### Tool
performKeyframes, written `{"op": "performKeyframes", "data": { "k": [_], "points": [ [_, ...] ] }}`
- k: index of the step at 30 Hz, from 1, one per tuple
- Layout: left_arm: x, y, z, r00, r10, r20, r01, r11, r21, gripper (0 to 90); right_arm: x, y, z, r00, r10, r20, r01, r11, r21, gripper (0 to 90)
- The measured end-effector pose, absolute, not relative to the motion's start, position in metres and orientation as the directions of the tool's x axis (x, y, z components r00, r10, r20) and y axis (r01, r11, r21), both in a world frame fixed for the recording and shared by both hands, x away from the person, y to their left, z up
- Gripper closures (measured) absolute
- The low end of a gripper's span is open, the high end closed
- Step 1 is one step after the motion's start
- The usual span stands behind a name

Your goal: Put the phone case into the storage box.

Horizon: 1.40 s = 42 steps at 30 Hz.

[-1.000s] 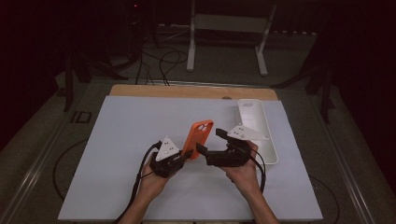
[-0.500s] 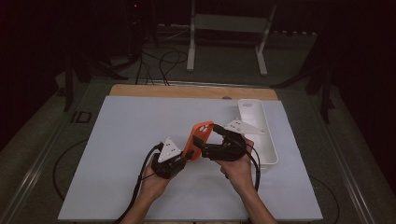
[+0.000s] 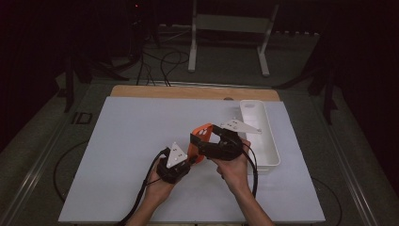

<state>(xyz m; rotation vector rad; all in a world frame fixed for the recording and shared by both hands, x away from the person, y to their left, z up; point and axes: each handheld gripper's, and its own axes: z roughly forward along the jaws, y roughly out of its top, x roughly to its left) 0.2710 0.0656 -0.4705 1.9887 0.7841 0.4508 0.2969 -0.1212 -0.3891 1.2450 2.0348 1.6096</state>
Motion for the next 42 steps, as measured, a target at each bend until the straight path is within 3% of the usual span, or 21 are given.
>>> {"op": "performKeyframes", "data": {
  "k": [36,38,42],
  "points": [
    [0.2714,0.0625,-0.474,0.745,0.667,-0.011,0.35,-0.377,0.858,82.8,0.2968,-0.1149,-0.3895,-0.578,0.773,0.261,0.456,0.041,0.889,16.4],
    [0.2713,0.0625,-0.4734,0.744,0.668,-0.014,0.349,-0.371,0.861,79.8,0.2968,-0.1141,-0.3901,-0.581,0.772,0.259,0.46,0.049,0.887,16.5],
    [0.2735,0.0651,-0.4725,0.741,0.67,-0.044,0.367,-0.349,0.862,62.7,0.2963,-0.1121,-0.391,-0.585,0.772,0.25,0.457,0.059,0.887,16.5]
  ]
}}
